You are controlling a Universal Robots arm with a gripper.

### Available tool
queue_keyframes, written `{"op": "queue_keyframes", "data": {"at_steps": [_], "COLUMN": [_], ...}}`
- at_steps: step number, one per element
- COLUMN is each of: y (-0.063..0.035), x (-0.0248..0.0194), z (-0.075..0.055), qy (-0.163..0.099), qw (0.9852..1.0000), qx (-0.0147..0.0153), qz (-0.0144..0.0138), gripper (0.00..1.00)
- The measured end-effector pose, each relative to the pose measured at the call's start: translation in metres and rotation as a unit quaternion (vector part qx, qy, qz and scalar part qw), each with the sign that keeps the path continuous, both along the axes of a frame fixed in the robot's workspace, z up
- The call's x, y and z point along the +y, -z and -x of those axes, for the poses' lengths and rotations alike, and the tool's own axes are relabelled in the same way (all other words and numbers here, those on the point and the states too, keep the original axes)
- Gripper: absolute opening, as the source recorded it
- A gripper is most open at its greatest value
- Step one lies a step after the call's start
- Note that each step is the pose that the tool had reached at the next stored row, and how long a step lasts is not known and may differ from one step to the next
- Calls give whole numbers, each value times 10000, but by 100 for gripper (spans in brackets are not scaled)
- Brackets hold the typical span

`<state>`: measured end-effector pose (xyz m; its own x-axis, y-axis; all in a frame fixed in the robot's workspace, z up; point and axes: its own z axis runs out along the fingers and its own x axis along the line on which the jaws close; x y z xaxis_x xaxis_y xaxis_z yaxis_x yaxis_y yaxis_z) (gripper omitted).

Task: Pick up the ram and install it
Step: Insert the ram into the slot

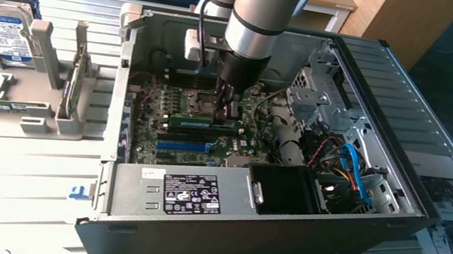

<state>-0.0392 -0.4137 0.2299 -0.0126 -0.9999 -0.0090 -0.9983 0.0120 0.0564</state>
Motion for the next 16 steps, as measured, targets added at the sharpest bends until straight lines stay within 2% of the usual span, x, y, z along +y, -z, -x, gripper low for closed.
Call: {"op": "queue_keyframes", "data": {"at_steps": [16], "y": [17], "x": [0], "z": [-2], "qy": [0], "qw": [10000], "qx": [1], "qz": [1], "gripper": [12]}}
